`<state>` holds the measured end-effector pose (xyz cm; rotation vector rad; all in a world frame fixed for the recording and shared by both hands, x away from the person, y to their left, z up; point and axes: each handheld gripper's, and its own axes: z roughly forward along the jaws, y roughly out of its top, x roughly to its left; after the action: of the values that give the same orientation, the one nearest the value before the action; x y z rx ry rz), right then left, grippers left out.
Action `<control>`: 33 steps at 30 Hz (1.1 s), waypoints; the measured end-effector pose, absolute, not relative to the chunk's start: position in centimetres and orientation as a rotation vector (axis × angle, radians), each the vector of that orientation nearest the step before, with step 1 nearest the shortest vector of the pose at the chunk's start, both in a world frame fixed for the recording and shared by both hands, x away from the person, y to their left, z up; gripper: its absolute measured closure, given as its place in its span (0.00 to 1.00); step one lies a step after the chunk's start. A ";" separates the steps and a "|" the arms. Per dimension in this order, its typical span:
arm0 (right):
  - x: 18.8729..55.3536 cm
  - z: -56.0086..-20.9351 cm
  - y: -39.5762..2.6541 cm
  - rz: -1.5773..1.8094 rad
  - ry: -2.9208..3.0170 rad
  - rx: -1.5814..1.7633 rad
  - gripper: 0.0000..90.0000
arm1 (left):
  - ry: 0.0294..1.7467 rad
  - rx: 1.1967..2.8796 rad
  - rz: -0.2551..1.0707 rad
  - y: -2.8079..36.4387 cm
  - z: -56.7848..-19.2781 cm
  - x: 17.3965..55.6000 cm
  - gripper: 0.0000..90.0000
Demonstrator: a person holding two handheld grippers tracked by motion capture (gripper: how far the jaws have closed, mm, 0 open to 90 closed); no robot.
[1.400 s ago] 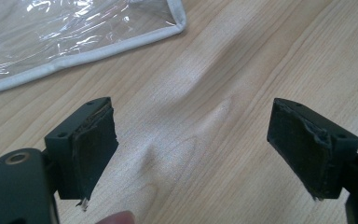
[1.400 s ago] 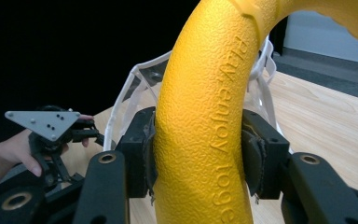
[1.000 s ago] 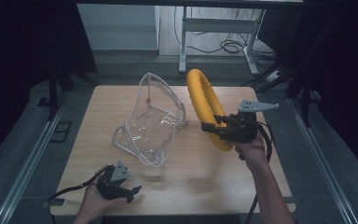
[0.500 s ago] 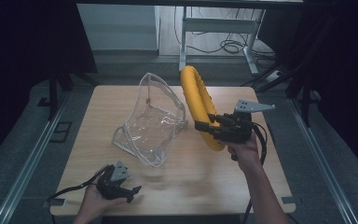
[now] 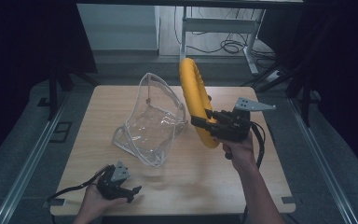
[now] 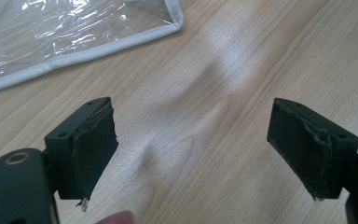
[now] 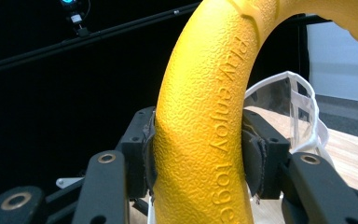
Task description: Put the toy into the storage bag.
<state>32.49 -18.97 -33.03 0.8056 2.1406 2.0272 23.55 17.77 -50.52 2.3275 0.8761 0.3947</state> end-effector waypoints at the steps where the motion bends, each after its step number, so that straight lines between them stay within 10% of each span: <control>1: 32.4 -32.9 -18.9 2.037 2.137 0.801 0.57 | 0.876 2.326 0.396 17.8 -50.5 23.5 0.17; 33: 32.0 -29.2 -16.2 2.137 2.042 0.664 0.57 | 0.874 2.334 0.392 17.7 -50.6 23.5 0.17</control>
<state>31.96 -16.24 -29.20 0.6636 2.0424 2.1365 23.55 17.72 -50.61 2.3343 0.8742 0.3918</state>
